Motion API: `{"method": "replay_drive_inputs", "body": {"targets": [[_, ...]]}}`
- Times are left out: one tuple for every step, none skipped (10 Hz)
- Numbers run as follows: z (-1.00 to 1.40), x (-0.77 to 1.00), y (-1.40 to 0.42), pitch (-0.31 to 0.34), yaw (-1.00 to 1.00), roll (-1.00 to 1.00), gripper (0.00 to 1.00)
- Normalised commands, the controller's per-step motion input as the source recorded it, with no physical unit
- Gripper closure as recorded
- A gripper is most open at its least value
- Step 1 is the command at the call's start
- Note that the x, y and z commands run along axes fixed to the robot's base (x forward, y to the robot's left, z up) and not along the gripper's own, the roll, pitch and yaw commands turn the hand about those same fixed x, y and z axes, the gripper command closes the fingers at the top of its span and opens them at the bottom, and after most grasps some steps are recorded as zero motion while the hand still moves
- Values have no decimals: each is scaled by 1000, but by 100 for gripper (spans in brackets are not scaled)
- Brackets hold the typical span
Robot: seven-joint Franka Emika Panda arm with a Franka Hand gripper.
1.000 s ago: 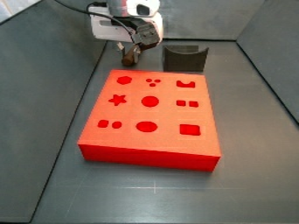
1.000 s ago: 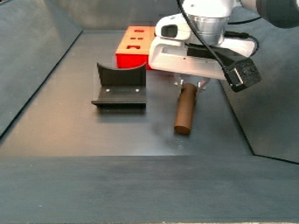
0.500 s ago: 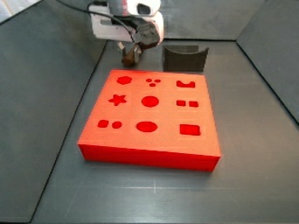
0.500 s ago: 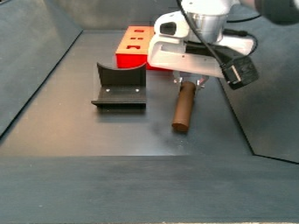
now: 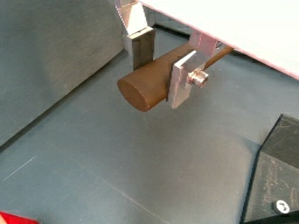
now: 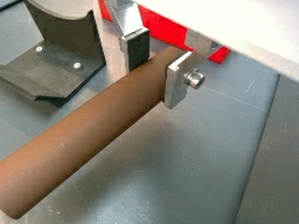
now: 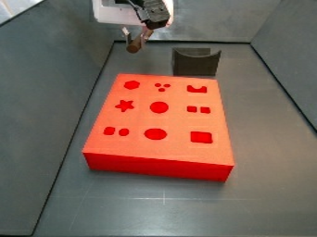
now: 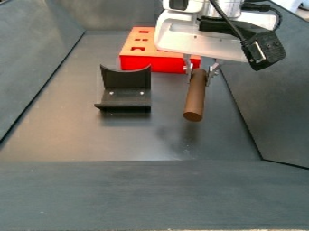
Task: Pick up the oval object. Move up. Place the oval object on the fixture. Regrasp the oval object. Move to above the board. Insert the oval object.
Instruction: Place the oval object on the fixture.
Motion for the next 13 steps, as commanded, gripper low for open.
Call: {"method": "replay_drive_inputs", "body": {"targets": [[1000, 4, -4, -1, -8, 13, 100], [1000, -6, -2, 19, -10, 18, 100], [1000, -11, 2, 31, -15, 30, 100], [1000, -16, 5, 37, -20, 41, 100], [1000, -19, 8, 41, -24, 52, 100], [1000, -23, 11, 44, -25, 62, 100], [1000, -26, 14, 48, -23, 73, 100], [889, -23, 14, 52, -17, 80, 100], [738, -18, 14, 60, -12, 85, 100], [586, -12, 14, 68, -6, 91, 100], [385, -2, 14, 80, 1, 98, 100], [230, 0, 12, 86, 8, 100, 100], [-95, 1000, 75, 407, 443, 89, 100]]}}
